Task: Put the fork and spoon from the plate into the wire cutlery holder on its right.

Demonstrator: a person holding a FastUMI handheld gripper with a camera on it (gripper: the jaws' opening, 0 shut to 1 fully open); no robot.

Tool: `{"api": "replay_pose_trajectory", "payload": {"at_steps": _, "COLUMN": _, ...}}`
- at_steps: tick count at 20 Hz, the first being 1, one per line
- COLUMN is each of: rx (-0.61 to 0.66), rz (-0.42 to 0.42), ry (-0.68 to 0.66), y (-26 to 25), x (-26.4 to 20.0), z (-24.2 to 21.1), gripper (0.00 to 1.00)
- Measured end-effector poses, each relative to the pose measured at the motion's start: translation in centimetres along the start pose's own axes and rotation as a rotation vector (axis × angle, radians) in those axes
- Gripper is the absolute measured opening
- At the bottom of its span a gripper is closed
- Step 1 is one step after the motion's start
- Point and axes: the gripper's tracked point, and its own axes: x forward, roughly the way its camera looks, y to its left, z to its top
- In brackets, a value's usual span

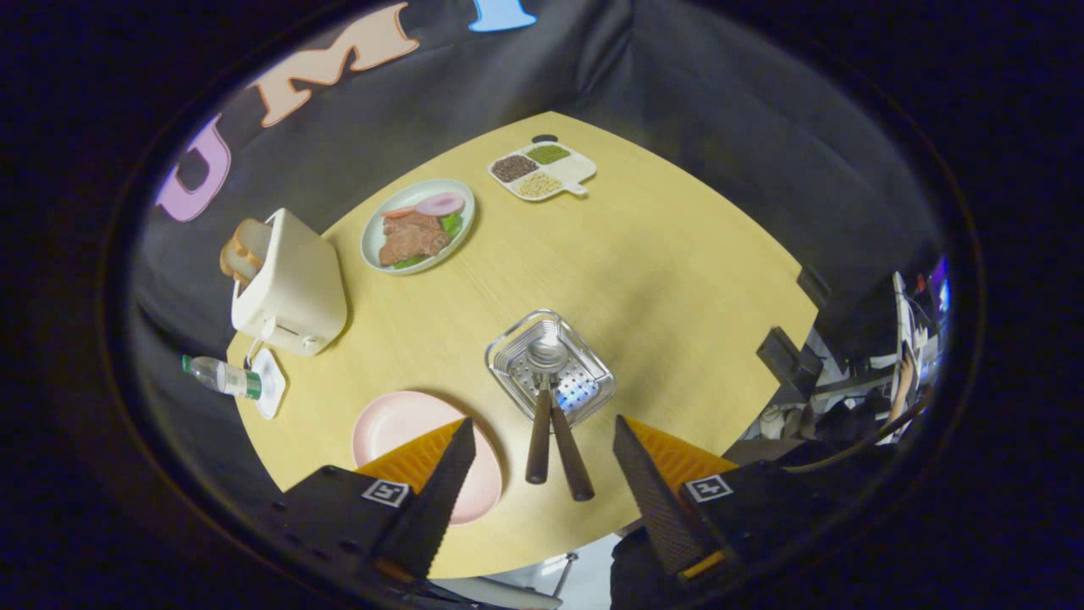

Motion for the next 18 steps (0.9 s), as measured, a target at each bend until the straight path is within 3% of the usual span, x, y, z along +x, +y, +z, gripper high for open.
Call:
{"api": "replay_pose_trajectory", "payload": {"at_steps": 8, "rx": -0.221, "rz": 0.044, "ry": -0.154, "y": 1.9, "x": -3.3, "z": 0.2, "gripper": 1.0}}
{"api": "replay_pose_trajectory", "payload": {"at_steps": 12, "rx": -0.327, "rz": 0.12, "ry": -0.272, "y": 3.7, "x": -5.2, "z": -0.1, "gripper": 1.0}}
{"api": "replay_pose_trajectory", "payload": {"at_steps": 18, "rx": -0.465, "rz": 0.222, "ry": -0.544, "y": 4.5, "x": -8.3, "z": 2.6, "gripper": 1.0}}
